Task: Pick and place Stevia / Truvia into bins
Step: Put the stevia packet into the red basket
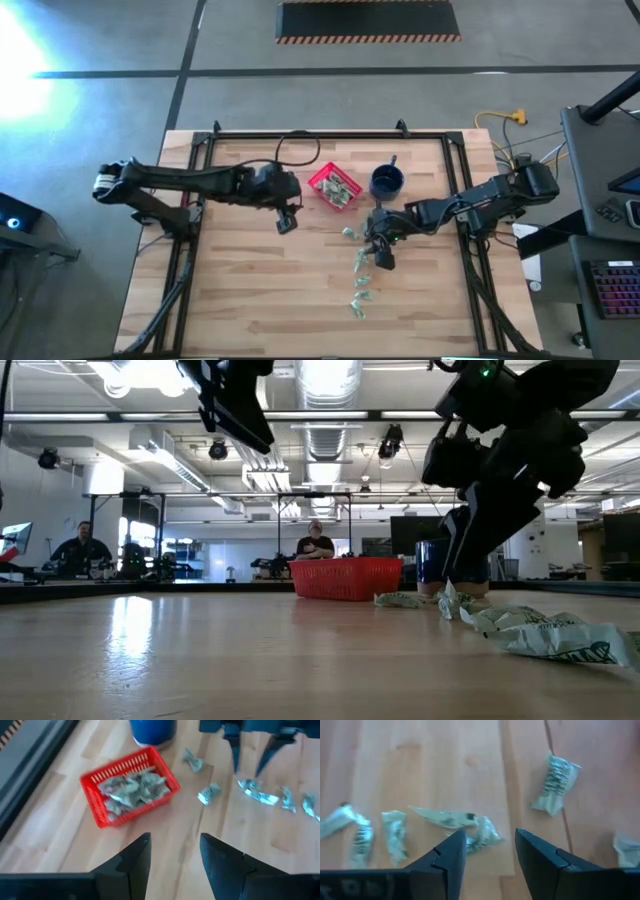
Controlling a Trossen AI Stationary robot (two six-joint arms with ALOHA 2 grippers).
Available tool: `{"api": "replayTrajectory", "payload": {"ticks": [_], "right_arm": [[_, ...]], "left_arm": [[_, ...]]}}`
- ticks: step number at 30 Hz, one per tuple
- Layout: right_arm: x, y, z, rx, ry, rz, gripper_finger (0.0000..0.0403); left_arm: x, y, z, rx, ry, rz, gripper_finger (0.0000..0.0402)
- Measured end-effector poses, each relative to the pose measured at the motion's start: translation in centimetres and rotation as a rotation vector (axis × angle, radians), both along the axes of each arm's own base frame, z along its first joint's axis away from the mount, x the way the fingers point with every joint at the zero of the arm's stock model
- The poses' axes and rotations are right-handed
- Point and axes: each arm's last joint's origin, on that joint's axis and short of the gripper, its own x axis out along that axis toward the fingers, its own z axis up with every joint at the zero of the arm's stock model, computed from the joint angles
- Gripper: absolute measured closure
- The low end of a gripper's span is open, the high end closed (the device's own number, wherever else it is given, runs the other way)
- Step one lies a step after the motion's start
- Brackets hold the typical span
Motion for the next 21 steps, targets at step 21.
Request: {"api": "replayTrajectory", "payload": {"ticks": [21], "right_arm": [[0.9, 0.2, -2.4, 0.023, 0.073, -0.044, 0.0266]], "left_arm": [[0.1, -3.2, -0.9, -0.059, -0.033, -0.049, 0.0248]]}}
